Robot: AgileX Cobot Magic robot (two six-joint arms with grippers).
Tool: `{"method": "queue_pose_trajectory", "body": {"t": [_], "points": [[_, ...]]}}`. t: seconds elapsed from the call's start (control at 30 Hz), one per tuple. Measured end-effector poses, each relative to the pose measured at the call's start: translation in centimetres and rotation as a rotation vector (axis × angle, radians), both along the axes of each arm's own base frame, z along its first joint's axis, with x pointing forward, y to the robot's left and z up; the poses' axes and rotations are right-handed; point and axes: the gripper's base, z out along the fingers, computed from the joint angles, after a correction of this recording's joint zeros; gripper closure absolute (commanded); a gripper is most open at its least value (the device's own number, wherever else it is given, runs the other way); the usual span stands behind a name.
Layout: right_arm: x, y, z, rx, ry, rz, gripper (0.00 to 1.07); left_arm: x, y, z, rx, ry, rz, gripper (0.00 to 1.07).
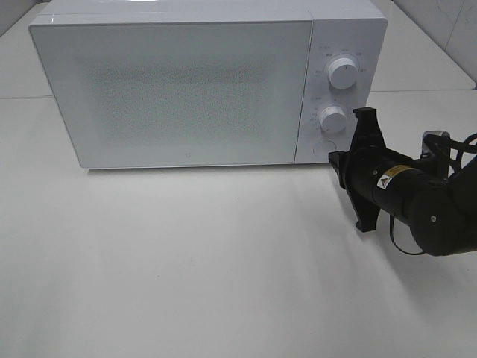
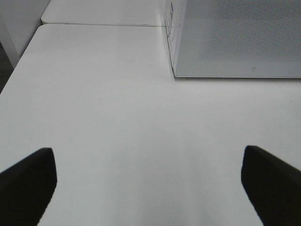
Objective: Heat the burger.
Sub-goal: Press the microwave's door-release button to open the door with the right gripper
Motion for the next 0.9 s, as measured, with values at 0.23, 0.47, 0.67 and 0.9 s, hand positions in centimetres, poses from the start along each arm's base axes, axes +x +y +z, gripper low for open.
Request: {"method": "queue_pose_trajectory", "body": {"t": [0.23, 0.47, 0.67, 0.9], "points": [[1.3, 0.5, -0.9, -0.001, 0.008, -0.001, 1.07, 0.0, 0.0, 0.0, 0.0, 0.0, 0.0, 0.07], [1.9, 0.8, -1.4, -0.005, 0.034, -0.001, 1.07, 0.0, 0.0, 0.0, 0.0, 0.0, 0.0, 0.07], [2.7, 0.9, -1.0, -0.009, 0.017, -0.022, 1.07, 0.0, 0.0, 0.0, 0.0, 0.0, 0.0, 0.07], [3.2, 1.0, -1.4, -0.011, 0.024, -0.032, 1.07, 0.0, 0.0, 0.0, 0.0, 0.0, 0.0, 0.07]]}}
